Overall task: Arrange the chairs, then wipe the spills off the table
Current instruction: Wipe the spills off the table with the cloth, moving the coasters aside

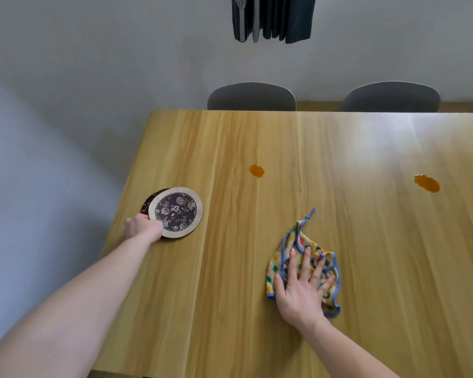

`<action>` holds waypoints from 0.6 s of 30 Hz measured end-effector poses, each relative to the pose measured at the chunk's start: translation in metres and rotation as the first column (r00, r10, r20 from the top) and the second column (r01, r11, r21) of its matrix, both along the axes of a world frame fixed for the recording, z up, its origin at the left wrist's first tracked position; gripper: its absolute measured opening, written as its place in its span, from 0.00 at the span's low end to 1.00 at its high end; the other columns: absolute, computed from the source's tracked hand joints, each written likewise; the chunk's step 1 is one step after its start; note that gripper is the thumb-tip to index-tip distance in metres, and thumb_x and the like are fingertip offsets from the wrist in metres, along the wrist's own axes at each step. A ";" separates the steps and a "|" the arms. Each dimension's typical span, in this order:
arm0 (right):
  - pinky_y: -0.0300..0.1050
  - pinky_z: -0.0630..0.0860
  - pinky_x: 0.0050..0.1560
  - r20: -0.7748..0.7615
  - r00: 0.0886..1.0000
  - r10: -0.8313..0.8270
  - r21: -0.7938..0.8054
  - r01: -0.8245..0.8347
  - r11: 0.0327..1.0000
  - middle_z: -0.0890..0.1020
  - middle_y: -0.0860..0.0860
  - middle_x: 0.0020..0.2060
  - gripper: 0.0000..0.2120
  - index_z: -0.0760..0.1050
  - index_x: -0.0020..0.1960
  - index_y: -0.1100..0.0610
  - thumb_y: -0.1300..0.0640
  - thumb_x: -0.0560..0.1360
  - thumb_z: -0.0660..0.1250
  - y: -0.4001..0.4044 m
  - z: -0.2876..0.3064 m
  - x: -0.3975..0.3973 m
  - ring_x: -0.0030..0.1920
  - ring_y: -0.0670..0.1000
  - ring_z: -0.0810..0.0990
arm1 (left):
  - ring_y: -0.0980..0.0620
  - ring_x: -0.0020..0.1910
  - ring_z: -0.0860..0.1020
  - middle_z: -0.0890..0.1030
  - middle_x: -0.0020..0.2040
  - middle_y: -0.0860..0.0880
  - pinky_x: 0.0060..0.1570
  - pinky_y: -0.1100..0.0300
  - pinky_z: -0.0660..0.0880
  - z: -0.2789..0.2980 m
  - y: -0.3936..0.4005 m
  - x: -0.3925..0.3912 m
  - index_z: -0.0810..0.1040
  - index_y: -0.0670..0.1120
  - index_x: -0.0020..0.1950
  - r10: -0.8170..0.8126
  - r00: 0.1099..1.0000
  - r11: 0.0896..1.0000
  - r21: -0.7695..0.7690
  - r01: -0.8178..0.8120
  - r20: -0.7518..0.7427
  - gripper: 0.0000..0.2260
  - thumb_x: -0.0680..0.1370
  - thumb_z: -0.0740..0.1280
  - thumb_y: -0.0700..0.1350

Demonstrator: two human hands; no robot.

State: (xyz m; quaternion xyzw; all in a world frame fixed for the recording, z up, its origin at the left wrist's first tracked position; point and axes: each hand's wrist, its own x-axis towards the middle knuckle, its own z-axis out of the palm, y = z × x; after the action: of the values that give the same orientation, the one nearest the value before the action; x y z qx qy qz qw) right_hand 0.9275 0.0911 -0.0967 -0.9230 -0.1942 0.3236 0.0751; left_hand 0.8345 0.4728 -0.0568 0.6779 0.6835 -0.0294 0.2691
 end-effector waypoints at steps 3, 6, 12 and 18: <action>0.70 0.22 0.71 0.017 0.990 0.143 0.072 -0.144 0.987 0.24 0.51 0.77 0.37 0.28 0.80 0.46 0.35 0.81 0.44 0.048 0.005 -0.045 0.74 0.61 0.18 | 0.39 0.65 0.70 0.68 0.68 0.44 0.60 0.53 0.69 -0.007 0.004 0.002 0.78 0.47 0.62 -0.012 0.999 1.000 0.010 0.012 -0.041 0.18 0.73 0.72 0.48; 0.68 0.19 0.69 0.000 0.955 0.296 0.093 -0.295 0.951 0.25 0.51 0.78 0.36 0.30 0.81 0.45 0.36 0.81 0.45 0.087 0.008 -0.085 0.74 0.60 0.18 | 0.40 0.66 0.70 0.68 0.67 0.45 0.57 0.54 0.67 -0.010 0.010 0.002 0.77 0.48 0.59 -0.008 0.999 1.000 -0.011 0.008 -0.036 0.18 0.72 0.75 0.49; 0.68 0.26 0.73 0.019 0.893 0.450 0.116 -0.449 0.886 0.28 0.49 0.79 0.36 0.34 0.82 0.42 0.34 0.81 0.46 0.100 0.005 -0.110 0.76 0.58 0.21 | 0.44 0.51 0.78 0.83 0.55 0.47 0.52 0.57 0.76 0.002 0.037 -0.020 0.79 0.50 0.46 0.071 0.992 0.996 0.039 -0.075 0.102 0.08 0.71 0.68 0.38; 0.62 0.29 0.77 0.042 0.885 0.463 0.102 -0.465 0.880 0.29 0.43 0.79 0.35 0.31 0.80 0.38 0.31 0.80 0.44 0.058 0.011 -0.086 0.76 0.51 0.21 | 0.44 0.62 0.76 0.76 0.66 0.46 0.56 0.53 0.73 0.006 0.027 -0.012 0.71 0.46 0.69 0.057 0.992 0.991 -0.123 -0.043 0.115 0.34 0.67 0.79 0.55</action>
State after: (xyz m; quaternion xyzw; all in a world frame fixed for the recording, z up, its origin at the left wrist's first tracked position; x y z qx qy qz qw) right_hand 0.8414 0.1488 -0.0853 -0.8469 -0.4273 0.3134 0.0441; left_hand 0.8228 0.4996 -0.0505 0.6436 0.6802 -0.0237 0.3502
